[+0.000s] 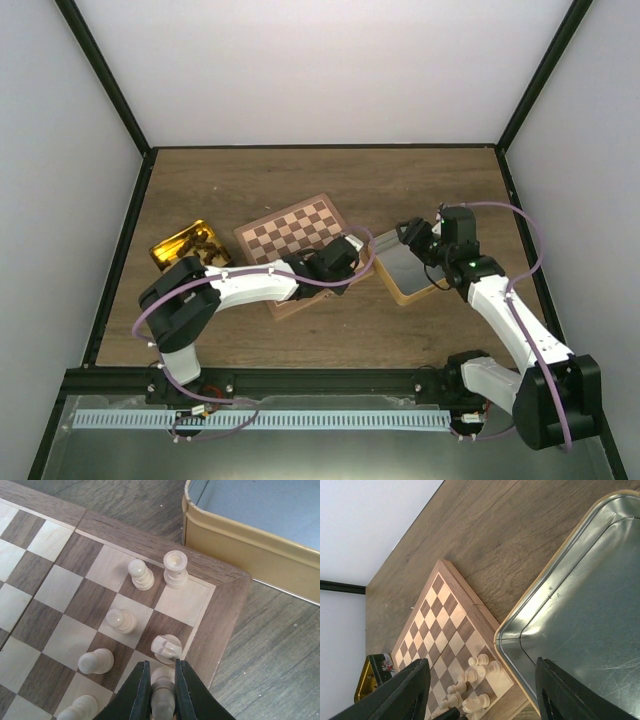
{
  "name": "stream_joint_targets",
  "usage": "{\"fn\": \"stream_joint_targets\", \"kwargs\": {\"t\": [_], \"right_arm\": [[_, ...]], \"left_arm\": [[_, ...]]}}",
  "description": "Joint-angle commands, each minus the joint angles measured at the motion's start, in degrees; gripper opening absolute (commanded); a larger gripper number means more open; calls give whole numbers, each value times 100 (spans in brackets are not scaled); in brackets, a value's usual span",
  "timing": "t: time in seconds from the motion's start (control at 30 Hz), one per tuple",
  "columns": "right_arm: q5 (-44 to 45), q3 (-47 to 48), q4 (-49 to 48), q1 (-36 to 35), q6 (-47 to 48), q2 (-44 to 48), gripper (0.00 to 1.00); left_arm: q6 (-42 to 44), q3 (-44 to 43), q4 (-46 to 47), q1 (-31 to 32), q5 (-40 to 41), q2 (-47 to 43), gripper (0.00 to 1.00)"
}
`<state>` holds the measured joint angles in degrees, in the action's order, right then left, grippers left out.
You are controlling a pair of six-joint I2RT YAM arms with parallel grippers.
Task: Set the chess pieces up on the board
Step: Place the chess piece on the chessboard.
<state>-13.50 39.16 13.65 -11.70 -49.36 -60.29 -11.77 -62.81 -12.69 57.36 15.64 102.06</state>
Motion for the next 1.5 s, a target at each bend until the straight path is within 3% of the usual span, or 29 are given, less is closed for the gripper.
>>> {"fn": "stream_joint_targets", "kwargs": {"t": [0.0,0.8,0.97,1.23,1.47], "right_arm": [[-128,26,-100,79,23,-52,59],[-232,73,-47,80,25,-4,59],[-251,83,-39,81,19,8,59],[-318,64,-34,80,27,18,59],[-353,31,-64,80,13,18,59]], "left_arm": [[6,67,119,-37,267,61,7],[17,52,8,-87,89,-272,23],[-30,-47,-115,-96,2,-436,34],[-188,46,-861,-348,-547,-994,50],[-188,237,-1520,-816,-1196,-1530,48]]}}
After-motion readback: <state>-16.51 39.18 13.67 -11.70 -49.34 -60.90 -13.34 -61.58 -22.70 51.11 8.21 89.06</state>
